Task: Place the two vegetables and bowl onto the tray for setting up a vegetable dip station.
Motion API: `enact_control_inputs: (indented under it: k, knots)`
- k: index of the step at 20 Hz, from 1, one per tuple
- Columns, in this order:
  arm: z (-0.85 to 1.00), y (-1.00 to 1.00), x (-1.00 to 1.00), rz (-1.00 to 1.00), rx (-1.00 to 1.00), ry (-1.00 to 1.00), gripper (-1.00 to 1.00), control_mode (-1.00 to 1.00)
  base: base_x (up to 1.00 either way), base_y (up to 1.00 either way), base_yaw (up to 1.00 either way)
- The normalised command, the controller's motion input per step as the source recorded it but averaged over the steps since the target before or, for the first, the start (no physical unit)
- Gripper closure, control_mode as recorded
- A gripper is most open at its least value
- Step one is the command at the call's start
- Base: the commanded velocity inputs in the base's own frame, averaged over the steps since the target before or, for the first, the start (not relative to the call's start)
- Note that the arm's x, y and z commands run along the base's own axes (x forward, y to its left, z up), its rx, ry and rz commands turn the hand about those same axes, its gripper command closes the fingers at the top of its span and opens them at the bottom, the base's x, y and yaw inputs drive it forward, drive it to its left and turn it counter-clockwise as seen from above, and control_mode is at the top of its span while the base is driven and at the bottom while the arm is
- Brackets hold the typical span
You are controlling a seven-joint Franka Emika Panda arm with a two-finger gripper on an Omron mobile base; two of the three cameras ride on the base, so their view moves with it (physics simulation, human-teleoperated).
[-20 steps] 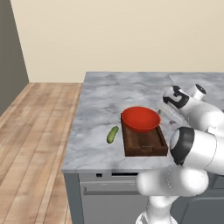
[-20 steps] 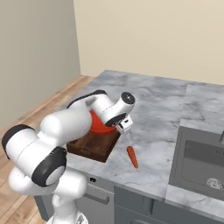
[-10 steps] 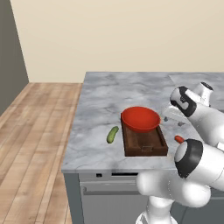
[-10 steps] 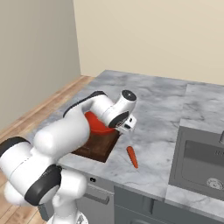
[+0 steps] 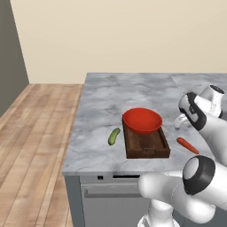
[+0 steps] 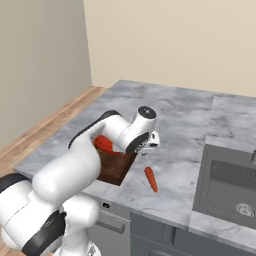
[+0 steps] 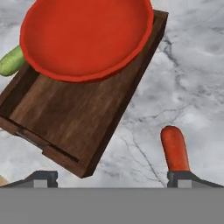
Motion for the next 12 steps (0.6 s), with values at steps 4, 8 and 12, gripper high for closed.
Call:
enact_control_inputs:
  k: [4, 8, 12]
  knots:
    - [-0.22, -0.14, 0.03, 0.31, -0.22, -0.02, -1.00, -1.00, 0.00, 0.00, 0.00]
    - [-0.24, -0.06, 0.10, 0.23, -0.23, 0.03, -1.00, -1.00, 0.00, 0.00, 0.00]
    - [-0.25, -0.17, 0.00, 0.19, -0.15, 0.04, -1.00, -1.00, 0.00, 0.00, 0.00]
